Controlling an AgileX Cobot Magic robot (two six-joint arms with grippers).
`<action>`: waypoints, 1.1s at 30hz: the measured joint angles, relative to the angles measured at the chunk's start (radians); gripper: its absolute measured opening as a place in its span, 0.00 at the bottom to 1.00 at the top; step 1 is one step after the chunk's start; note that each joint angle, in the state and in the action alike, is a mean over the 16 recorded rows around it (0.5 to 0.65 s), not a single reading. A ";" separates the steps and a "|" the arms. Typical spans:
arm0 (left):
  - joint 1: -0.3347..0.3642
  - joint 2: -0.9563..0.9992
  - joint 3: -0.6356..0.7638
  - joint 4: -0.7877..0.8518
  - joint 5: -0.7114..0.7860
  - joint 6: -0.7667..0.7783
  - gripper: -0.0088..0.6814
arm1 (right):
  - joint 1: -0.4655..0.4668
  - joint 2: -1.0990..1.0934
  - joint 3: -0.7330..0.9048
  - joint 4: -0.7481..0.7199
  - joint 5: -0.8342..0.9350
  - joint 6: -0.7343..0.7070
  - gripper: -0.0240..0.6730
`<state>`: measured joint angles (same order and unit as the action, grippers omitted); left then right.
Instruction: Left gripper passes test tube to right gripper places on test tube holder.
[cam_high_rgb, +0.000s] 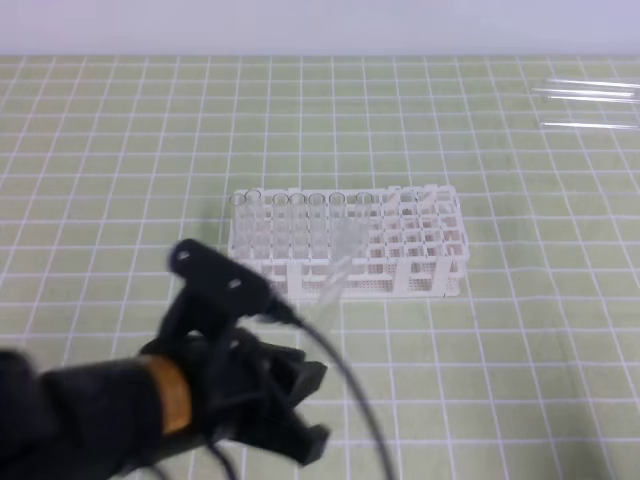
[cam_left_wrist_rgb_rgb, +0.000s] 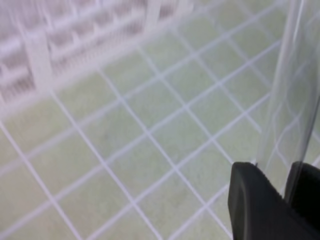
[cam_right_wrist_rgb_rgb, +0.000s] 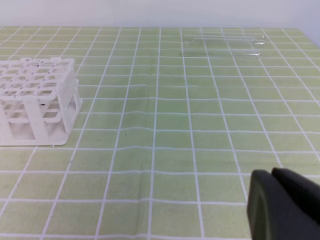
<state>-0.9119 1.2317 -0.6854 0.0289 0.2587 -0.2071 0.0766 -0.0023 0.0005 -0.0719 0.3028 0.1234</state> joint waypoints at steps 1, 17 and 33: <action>0.000 -0.035 0.033 0.027 -0.030 0.005 0.08 | 0.000 0.000 0.000 0.000 0.000 0.000 0.01; 0.000 -0.255 0.235 0.292 -0.150 0.079 0.11 | 0.000 0.000 0.000 0.000 0.000 0.000 0.01; 0.000 -0.256 0.235 0.293 -0.166 0.091 0.10 | 0.000 0.000 0.000 -0.015 -0.006 0.000 0.01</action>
<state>-0.9120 0.9759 -0.4500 0.3220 0.0928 -0.1165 0.0766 -0.0023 0.0005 -0.0868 0.2963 0.1236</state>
